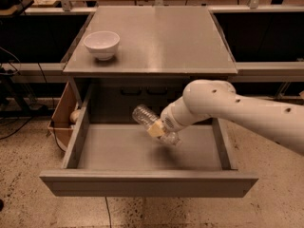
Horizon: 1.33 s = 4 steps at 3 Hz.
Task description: Pick water bottle from top drawer and place on counter
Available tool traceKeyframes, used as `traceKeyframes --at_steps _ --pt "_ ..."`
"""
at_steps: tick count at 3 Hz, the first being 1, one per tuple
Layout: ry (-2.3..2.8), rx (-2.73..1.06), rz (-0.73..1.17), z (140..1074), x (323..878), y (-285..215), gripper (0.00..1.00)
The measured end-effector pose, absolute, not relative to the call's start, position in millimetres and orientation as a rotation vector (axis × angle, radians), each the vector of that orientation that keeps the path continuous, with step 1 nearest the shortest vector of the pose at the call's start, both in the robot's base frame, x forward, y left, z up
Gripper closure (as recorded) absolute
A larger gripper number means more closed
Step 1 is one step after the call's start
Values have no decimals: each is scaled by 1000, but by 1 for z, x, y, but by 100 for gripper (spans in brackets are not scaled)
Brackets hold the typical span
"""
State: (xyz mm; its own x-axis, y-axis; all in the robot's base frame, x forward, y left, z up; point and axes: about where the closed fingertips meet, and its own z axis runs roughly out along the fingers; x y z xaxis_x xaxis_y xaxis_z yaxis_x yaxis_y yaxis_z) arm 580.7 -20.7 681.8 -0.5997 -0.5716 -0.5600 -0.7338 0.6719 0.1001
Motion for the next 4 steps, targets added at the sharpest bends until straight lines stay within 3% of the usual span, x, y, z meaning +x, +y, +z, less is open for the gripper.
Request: traceKeyframes --at_steps 2,4 --pt "2288 -1161 458 785 585 -85 100" --pt "2177 -1181 362 868 601 -117 100"
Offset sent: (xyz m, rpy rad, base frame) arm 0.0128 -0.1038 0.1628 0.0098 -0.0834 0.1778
